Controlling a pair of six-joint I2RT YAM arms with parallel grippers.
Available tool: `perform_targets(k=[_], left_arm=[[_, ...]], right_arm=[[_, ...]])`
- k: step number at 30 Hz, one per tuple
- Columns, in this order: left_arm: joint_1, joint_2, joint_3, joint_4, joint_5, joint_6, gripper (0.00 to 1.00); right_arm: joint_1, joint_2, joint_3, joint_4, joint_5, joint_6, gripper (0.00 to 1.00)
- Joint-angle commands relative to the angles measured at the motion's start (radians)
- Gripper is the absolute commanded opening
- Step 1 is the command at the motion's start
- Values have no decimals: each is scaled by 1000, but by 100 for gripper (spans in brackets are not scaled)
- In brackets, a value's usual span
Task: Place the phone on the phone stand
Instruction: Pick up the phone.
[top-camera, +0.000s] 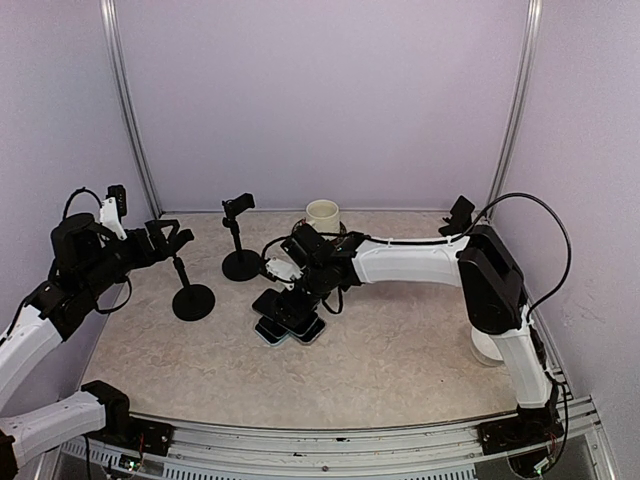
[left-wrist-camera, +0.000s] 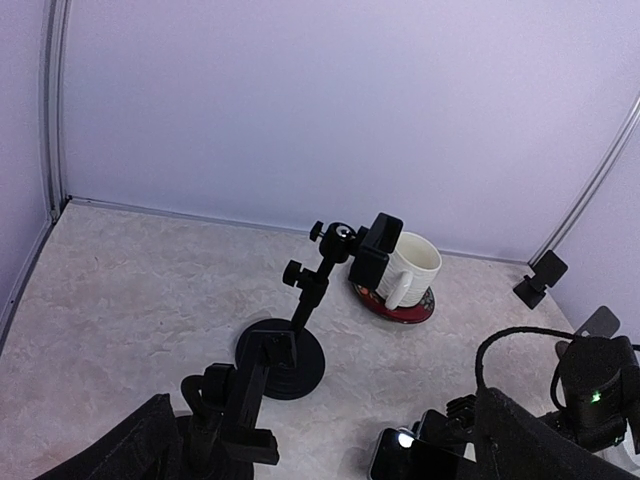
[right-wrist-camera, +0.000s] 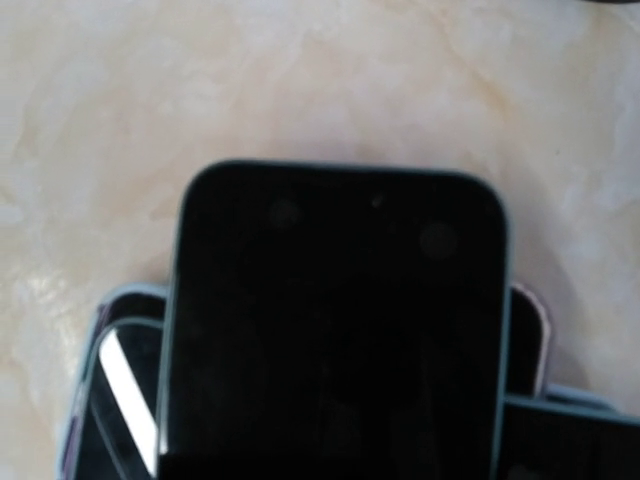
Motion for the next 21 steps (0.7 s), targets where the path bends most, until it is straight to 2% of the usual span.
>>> perform_targets(k=[1, 8, 21], left_arm=[[9, -5, -2, 5, 16, -2, 99], [10, -8, -2, 4, 17, -2, 99], [10, -17, -6, 5, 9, -3, 99]], right_arm=[[9, 34, 96, -164, -12, 6, 81], [12, 78, 182, -321, 29, -11, 82], [16, 43, 136, -378, 46, -27, 85]])
